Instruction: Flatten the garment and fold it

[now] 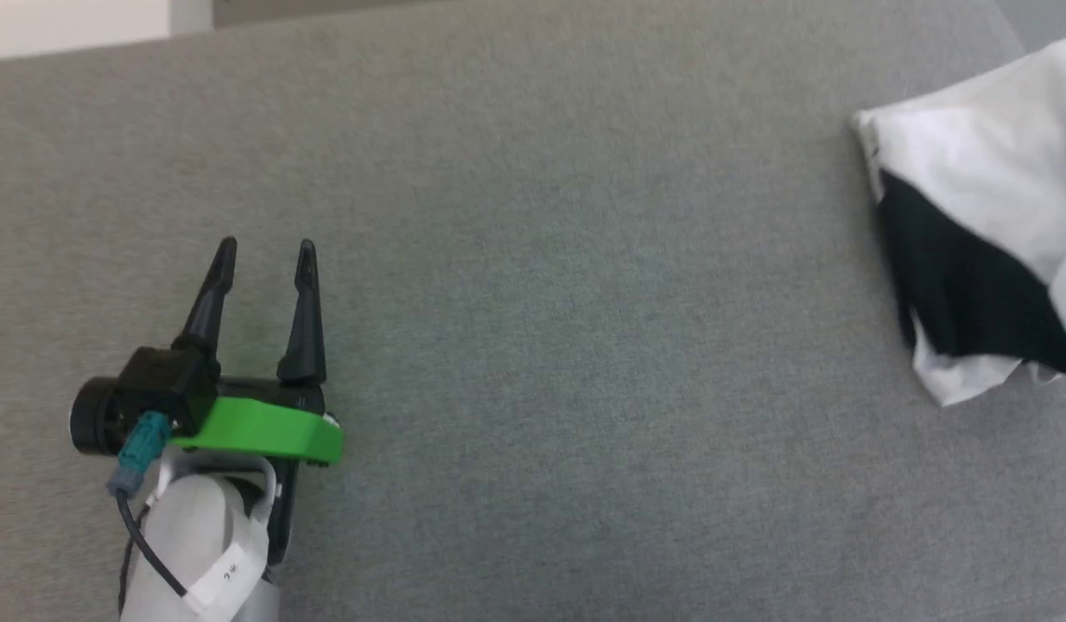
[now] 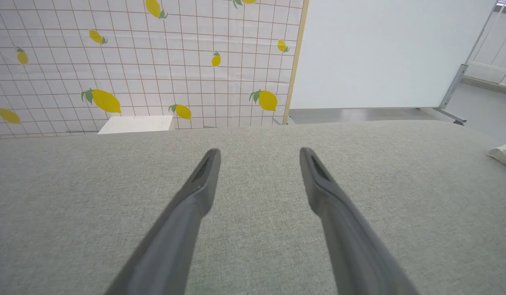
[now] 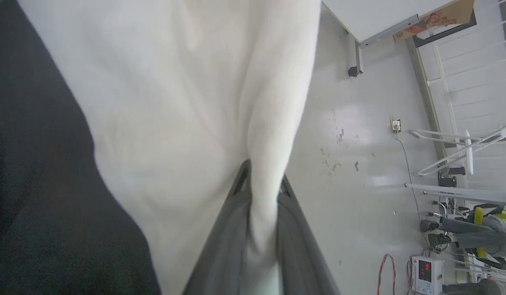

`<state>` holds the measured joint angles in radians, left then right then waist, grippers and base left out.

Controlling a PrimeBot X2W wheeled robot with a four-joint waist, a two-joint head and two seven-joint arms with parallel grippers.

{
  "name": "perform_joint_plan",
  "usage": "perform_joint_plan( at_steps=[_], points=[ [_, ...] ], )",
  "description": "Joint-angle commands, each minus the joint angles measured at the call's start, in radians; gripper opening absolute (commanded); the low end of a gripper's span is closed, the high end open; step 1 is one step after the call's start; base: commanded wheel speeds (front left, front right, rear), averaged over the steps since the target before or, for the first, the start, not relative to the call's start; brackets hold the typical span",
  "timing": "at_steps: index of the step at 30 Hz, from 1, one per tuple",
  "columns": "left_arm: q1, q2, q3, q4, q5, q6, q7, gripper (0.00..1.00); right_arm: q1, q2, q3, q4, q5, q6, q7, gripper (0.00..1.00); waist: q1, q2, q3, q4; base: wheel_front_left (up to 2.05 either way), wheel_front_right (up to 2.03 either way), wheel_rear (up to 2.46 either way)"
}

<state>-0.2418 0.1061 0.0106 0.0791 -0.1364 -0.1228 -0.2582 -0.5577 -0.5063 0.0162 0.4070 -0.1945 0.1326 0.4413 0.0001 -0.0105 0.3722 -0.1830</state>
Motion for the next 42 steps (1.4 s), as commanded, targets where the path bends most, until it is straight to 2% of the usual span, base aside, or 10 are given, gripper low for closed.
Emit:
perform_joint_plan(
  at_steps=[1, 11, 12, 13, 14, 22, 28, 33, 39, 42],
  points=[
    [-0.024, 0.015, -0.004, -0.003, 0.014, -0.005, -0.004, 1.0, -0.029, 0.014, -0.021, 0.014, -0.021, -0.002, -0.021, 0.0, -0.0001, 0.0105, 0.087, -0.036, 0.0, 0.0, 0.0],
    [-0.046, 0.037, -0.016, 0.005, 0.012, -0.006, -0.004, 1.0, -0.11, 0.079, -0.166, 0.114, -0.138, -0.002, -0.09, 0.0, -0.0001, 0.0105, 0.114, -0.011, 0.0, 0.0, 0.0],
    [-0.045, 0.036, -0.015, 0.008, 0.011, -0.005, -0.004, 1.0, -0.112, 0.085, -0.175, 0.121, -0.146, -0.002, -0.1, 0.35, -0.0001, 0.0105, 0.106, -0.009, 0.0, 0.0, 0.0],
    [-0.042, 0.034, -0.014, 0.011, 0.01, -0.005, -0.004, 1.0, -0.112, 0.09, -0.181, 0.129, -0.156, -0.002, -0.112, 0.89, -0.0001, 0.0105, 0.095, -0.007, 0.0, 0.0, 0.0],
    [-0.038, 0.033, -0.014, 0.014, 0.008, -0.004, -0.004, 1.0, -0.113, 0.095, -0.189, 0.134, -0.16, -0.002, -0.122, 1.0, -0.0001, 0.0105, 0.082, -0.006, 0.0, 0.0, 0.0],
    [0.009, -0.001, -0.022, 0.053, -0.006, -0.003, -0.004, 1.0, -0.081, 0.123, -0.247, 0.149, -0.143, -0.002, -0.276, 1.0, -0.0001, 0.0105, -0.075, 0.028, 0.0, 0.0, 0.0],
    [0.067, -0.024, -0.023, 0.08, -0.018, 0.005, -0.004, 1.0, 0.009, 0.176, -0.265, 0.11, -0.051, -0.002, -0.392, 1.0, -0.0001, 0.0105, -0.211, 0.07, 0.0, 0.0, 0.0],
    [0.116, -0.036, -0.029, 0.095, -0.025, 0.014, -0.004, 1.0, 0.14, 0.245, -0.23, -0.021, 0.09, -0.002, -0.517, 1.0, -0.0001, 0.0105, -0.298, 0.116, 0.0, 0.0, 0.0],
    [0.159, -0.042, -0.037, 0.107, -0.024, 0.023, -0.004, 1.0, 0.317, 0.319, -0.191, -0.231, 0.208, -0.002, -0.549, 1.0, -0.0001, 0.0105, -0.344, 0.16, 0.0, 0.0, 0.0],
    [0.165, -0.044, -0.041, 0.112, -0.028, 0.024, -0.004, 1.0, 0.399, 0.379, -0.184, -0.329, 0.239, -0.002, -0.555, 1.0, -0.0001, 0.0105, -0.355, 0.185, 0.0, 0.0, 0.0]
  ],
)
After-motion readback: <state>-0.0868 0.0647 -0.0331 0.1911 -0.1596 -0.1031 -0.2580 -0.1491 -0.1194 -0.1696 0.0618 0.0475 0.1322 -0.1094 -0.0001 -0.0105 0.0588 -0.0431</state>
